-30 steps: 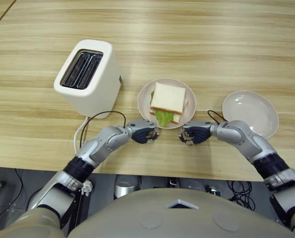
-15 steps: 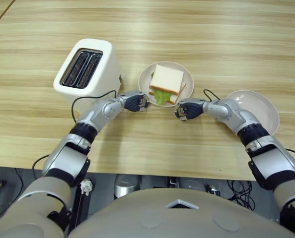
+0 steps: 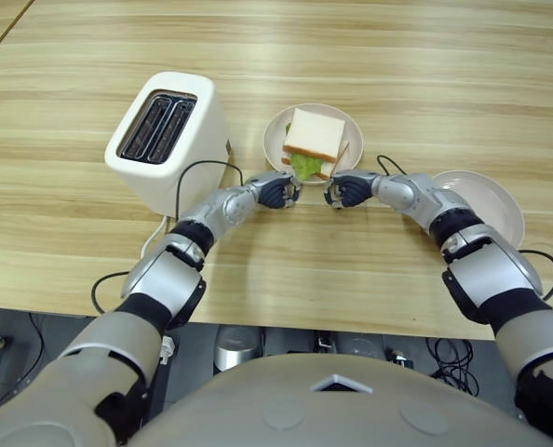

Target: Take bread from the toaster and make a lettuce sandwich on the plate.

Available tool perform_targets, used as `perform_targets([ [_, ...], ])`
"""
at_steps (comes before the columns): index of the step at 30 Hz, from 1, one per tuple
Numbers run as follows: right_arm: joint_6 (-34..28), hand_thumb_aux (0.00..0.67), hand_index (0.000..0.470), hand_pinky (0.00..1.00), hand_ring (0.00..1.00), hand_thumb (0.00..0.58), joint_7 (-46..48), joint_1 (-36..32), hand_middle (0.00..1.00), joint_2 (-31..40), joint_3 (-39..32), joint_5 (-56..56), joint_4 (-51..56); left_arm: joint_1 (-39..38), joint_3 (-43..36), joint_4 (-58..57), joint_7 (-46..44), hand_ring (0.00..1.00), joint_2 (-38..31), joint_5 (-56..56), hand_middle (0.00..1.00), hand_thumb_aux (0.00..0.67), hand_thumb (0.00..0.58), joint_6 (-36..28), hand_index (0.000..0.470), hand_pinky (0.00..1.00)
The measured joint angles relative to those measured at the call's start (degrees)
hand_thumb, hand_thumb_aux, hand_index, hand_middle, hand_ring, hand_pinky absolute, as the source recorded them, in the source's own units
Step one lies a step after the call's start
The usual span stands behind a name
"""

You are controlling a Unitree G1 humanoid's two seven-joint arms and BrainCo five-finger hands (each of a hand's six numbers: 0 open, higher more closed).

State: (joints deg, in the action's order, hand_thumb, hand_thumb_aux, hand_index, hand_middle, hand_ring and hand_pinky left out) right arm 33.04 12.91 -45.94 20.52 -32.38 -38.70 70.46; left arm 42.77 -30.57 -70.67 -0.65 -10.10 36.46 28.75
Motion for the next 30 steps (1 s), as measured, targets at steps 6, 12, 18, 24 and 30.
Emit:
perform_targets([
  [6, -1.02, 0.670, 0.460, 1.00, 1.00, 0.580, -4.97, -1.27, 1.00, -0.30, 0.31, 0.19, 3.02, 3.81, 2.19, -1.26, 6.87, 1.00, -0.07, -0.92, 1.00, 0.670, 0.580, -0.05, 0.460, 1.00],
  [12, 4.36, 0.000, 0.000, 0.00, 0.00, 0.000, -10.53, 1.85, 0.00, 1.68, 1.01, 0.86, 0.79, -0.01, 2.35, 1.28, 11.60, 0.00, -0.94, -1.22, 0.00, 0.000, 0.000, 6.77, 0.000, 0.00],
  [18, 12.76, 0.000, 0.000, 0.00, 0.00, 0.000, -14.53, 11.06, 0.00, 7.05, 8.92, 8.32, -12.04, -10.63, 6.95, 12.10, 13.28, 0.00, -3.57, -6.64, 0.00, 0.000, 0.000, 14.18, 0.000, 0.00],
  [24, 14.51, 0.000, 0.000, 0.00, 0.00, 0.000, -9.20, 27.41, 0.00, 5.18, 16.30, 26.18, -35.02, -20.96, 9.20, 34.72, 6.40, 0.00, -1.50, -16.01, 0.00, 0.000, 0.000, 15.73, 0.000, 0.00],
  [30, 12.63, 0.000, 0.000, 0.00, 0.00, 0.000, -6.59, 30.67, 0.00, -5.20, 22.53, 42.71, -43.83, -26.18, 13.50, 51.19, -0.79, 0.00, 4.48, -32.41, 0.00, 0.000, 0.000, 8.85, 0.000, 0.00],
])
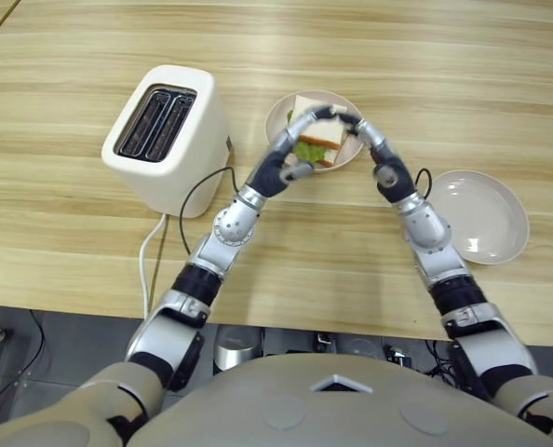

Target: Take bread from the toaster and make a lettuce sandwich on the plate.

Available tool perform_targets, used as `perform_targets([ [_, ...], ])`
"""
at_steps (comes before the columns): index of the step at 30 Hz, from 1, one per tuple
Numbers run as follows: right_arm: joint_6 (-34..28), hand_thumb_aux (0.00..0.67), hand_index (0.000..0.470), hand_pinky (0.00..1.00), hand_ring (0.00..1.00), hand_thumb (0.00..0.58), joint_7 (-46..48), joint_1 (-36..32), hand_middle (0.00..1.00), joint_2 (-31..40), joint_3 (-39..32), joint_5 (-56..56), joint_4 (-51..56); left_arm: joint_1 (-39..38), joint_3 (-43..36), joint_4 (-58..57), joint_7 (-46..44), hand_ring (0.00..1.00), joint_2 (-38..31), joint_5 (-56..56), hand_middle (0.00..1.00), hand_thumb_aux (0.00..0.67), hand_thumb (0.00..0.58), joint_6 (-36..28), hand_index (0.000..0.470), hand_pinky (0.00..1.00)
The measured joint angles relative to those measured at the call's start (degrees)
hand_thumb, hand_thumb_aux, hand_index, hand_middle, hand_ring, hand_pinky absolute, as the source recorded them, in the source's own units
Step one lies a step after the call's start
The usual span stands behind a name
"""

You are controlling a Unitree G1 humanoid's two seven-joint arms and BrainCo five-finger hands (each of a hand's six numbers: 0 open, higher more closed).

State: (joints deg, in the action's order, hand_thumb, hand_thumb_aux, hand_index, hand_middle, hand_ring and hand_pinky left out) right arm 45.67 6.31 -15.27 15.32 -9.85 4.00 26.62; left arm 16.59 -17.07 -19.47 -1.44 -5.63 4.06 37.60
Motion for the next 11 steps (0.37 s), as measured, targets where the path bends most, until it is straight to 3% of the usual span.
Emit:
perform_targets([
  [5, 1.50, 0.000, 0.000, 0.00, 0.00, 0.000, -1.30, -1.29, 0.00, -5.24, 6.45, 4.11, 2.25, -1.45, 6.29, 0.14, 0.79, 0.00, 1.89, -3.43, 0.00, 0.000, 0.000, -3.90, 0.000, 0.00],
  [11, 4.38, 0.000, 0.000, 0.00, 0.00, 0.000, -3.18, 0.67, 0.00, -7.81, 9.65, 1.42, 2.44, -1.83, 9.02, -0.36, 3.48, 0.00, 1.78, 0.56, 0.00, 0.000, 0.000, -2.77, 0.000, 0.00],
])
